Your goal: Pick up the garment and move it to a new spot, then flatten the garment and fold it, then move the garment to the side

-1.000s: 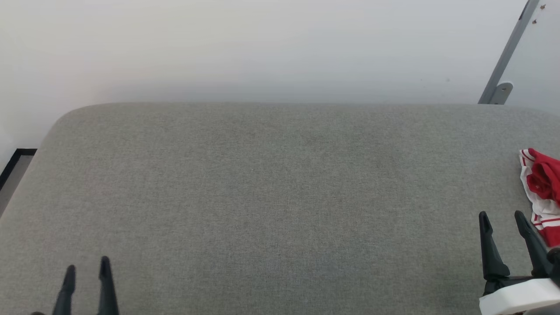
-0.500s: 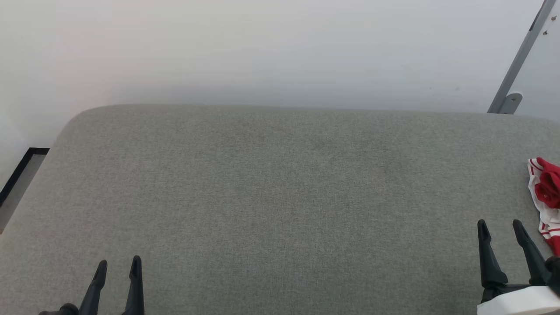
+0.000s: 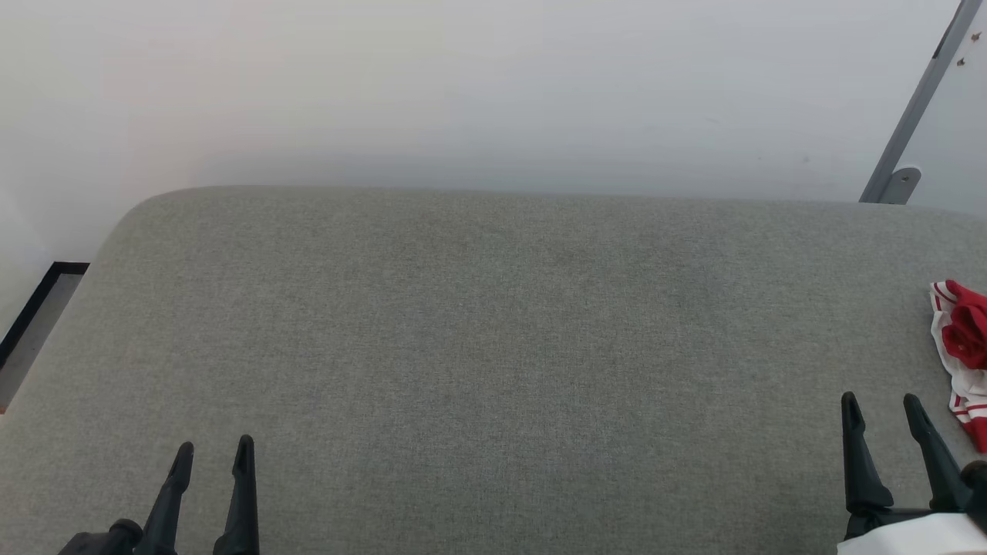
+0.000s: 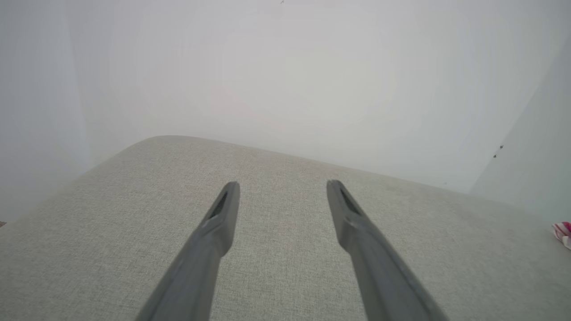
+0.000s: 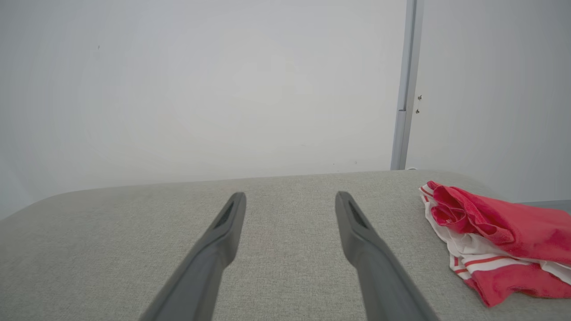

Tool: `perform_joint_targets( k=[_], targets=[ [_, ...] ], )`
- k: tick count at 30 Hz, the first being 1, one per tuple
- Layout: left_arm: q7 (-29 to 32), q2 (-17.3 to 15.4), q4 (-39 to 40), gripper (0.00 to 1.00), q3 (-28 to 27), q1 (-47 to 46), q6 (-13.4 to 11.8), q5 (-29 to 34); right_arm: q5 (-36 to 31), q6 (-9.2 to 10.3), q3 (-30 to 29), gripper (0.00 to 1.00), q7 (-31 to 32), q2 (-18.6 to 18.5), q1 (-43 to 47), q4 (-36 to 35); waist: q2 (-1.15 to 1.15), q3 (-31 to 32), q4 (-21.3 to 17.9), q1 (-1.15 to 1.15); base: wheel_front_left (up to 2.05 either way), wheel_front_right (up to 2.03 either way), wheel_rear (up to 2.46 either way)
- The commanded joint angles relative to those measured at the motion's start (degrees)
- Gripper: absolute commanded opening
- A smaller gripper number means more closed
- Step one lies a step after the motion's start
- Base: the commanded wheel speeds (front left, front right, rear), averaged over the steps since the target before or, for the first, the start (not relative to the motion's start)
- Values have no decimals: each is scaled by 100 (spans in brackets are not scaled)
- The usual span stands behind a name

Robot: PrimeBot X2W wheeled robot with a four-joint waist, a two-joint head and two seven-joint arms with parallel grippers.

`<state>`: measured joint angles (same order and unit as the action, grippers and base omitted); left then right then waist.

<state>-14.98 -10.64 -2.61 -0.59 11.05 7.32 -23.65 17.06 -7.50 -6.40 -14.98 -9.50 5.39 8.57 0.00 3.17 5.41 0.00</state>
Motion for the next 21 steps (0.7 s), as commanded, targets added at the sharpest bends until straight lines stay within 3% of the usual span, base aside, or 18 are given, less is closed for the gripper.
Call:
perform_joint_targets(
  k=[1,21],
  targets=[
    [-26,-19,-4,100,2,-64,23,26,-36,2,-33,100,-26,51,77,-52,0,0,-9,0,0,0,0],
    [-26,-84,-41,100,46,-152,23,-51,-103,2,-121,100,-26,273,292,-192,0,-5,-75,0,0,0,0]
  ],
)
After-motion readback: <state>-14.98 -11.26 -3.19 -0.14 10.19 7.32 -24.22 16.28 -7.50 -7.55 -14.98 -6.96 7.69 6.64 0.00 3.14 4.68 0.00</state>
